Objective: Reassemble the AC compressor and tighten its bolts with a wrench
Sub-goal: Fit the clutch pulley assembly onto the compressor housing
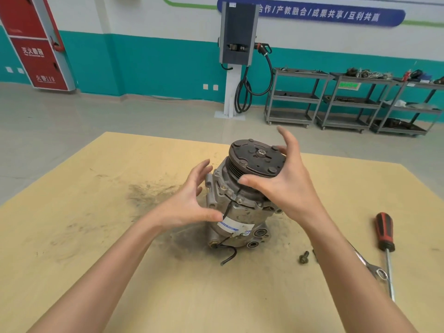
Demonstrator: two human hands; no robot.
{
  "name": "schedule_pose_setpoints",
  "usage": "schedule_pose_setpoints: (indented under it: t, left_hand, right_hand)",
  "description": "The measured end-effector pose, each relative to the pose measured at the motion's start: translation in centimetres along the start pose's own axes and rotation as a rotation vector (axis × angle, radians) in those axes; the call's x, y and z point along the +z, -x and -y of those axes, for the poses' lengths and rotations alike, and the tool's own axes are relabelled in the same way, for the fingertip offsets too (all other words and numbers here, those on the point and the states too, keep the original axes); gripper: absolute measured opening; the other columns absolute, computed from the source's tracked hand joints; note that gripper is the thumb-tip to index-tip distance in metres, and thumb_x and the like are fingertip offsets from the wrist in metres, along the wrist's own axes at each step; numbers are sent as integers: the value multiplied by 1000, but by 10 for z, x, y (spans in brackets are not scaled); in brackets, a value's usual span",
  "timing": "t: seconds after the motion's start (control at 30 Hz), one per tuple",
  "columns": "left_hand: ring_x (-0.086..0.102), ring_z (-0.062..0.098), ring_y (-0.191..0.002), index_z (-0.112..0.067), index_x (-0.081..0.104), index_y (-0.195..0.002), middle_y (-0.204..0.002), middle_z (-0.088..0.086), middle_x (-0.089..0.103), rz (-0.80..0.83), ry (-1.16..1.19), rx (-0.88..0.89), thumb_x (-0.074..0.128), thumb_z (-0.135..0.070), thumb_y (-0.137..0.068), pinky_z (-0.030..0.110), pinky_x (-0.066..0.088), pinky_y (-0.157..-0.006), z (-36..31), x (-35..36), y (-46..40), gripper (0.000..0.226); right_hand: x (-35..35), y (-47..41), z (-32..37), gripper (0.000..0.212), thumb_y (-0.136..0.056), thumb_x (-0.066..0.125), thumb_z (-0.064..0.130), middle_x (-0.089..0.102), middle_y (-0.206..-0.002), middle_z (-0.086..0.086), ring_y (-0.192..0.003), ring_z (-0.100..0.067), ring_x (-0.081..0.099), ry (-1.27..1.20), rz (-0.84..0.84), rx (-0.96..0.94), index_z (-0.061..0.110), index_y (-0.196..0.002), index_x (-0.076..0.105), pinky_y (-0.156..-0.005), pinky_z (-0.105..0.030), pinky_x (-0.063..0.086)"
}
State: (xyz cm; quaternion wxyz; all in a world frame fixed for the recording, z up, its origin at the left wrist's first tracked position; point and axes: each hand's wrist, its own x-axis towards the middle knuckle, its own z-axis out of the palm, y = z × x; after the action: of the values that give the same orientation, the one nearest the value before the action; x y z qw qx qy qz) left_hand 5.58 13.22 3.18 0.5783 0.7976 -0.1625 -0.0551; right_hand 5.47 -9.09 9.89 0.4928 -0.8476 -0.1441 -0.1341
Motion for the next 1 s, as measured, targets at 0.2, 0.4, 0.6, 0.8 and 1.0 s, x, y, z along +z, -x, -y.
schedule_pose_setpoints:
  t: [0.2, 0.4, 0.6, 0.8, 1.0]
  left_hand:
    - [32, 16, -145, -44, 0, -152, -161, 1, 19, -1, 58, -56, 93, -58, -41, 47, 30, -118, 20, 12, -1, 145]
    - [60, 9, -120, -33, 3, -152, -142, -2, 44, -89, 237, -2, 90, -69, -35, 29, 50, -99, 22, 27, -8, 150]
    - [61, 5, -118, -32, 19, -145, -135, -4, 51, -131, 275, 64, 86, -69, -48, 19, 50, -90, 24, 31, -12, 123]
    - [64, 17, -116, -33, 31, -131, -127, 4, 60, -186, 295, 68, 85, -72, -45, 35, 53, -96, 30, 33, -15, 109]
    - [66, 15, -112, -33, 31, -131, -123, 3, 64, -256, 269, 75, 78, -82, -42, 35, 54, -93, 35, 37, -17, 112]
  right_hand:
    - [-17, -29, 36, 121, -41, 41, 98, 34, -145, -12, -134, -32, 37, 566, 394, -12, 48, -146, 7, -103, -49, 38]
    - [-18, -65, 63, 112, -54, 69, 77, 33, -138, -3, -114, -33, 48, 797, 779, 157, 49, -145, 10, -76, -44, 60]
    - [-8, -81, 63, 95, -68, 80, 50, 42, -118, 0, -96, -25, 53, 801, 860, 227, 43, -139, 18, -54, -31, 54]
    - [-15, -83, 59, 97, -65, 73, 63, 42, -101, 11, -89, -16, 53, 880, 858, 78, 43, -142, 18, -69, -37, 60]
    - [-18, -83, 63, 99, -63, 67, 70, 41, -112, 5, -101, -24, 52, 943, 884, -4, 43, -144, 17, -79, -41, 59]
